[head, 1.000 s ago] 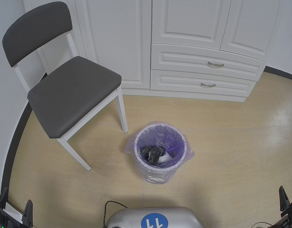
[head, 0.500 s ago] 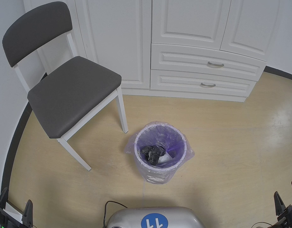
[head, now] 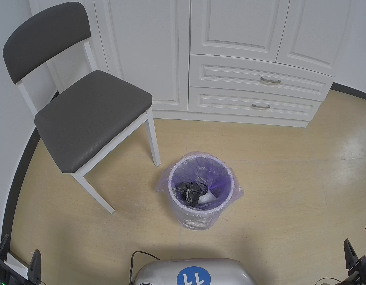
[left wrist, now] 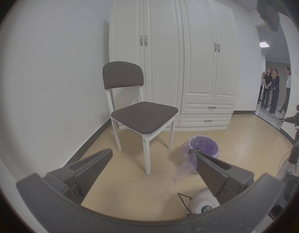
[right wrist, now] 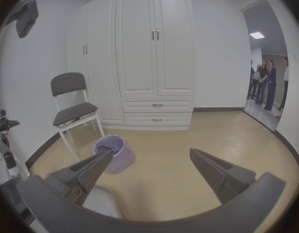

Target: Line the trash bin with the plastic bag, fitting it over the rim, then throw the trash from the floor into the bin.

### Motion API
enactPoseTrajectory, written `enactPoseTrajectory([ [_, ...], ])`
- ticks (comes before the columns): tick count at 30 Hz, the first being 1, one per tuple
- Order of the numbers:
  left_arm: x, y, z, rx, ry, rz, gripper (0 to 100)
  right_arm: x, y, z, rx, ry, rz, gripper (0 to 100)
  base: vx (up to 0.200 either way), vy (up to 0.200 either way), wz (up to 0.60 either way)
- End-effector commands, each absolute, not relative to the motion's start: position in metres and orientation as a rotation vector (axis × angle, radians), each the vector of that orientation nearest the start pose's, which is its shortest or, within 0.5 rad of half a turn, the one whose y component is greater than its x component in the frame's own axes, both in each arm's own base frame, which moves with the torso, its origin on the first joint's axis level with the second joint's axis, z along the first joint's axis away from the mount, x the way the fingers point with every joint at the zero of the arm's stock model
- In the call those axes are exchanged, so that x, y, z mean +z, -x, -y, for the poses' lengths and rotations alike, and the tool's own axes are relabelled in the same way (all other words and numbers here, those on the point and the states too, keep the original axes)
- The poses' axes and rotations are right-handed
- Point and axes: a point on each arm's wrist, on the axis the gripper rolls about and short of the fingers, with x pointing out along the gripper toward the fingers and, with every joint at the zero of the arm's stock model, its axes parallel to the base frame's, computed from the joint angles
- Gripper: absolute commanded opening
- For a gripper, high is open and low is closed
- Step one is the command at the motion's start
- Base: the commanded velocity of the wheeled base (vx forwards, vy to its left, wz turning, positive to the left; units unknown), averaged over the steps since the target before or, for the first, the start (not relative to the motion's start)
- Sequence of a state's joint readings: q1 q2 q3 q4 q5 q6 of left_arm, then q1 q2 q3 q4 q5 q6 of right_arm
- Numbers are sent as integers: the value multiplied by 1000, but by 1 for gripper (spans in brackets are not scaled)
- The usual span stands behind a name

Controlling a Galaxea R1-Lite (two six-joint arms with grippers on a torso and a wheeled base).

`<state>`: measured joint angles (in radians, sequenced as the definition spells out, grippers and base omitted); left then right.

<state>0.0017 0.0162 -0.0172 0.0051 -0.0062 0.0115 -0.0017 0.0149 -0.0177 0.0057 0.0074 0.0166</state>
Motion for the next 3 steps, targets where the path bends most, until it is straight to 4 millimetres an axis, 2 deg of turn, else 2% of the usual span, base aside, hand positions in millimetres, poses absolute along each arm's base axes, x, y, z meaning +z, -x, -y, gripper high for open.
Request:
enactPoseTrajectory([
  [1,76,23,0,-3,-12,-6,100,76,23,0,6,-17,-3,100,0,0,0],
  [3,75,23,0,-3,-12,-8,100,76,23,0,6,-15,-3,100,0,0,0],
])
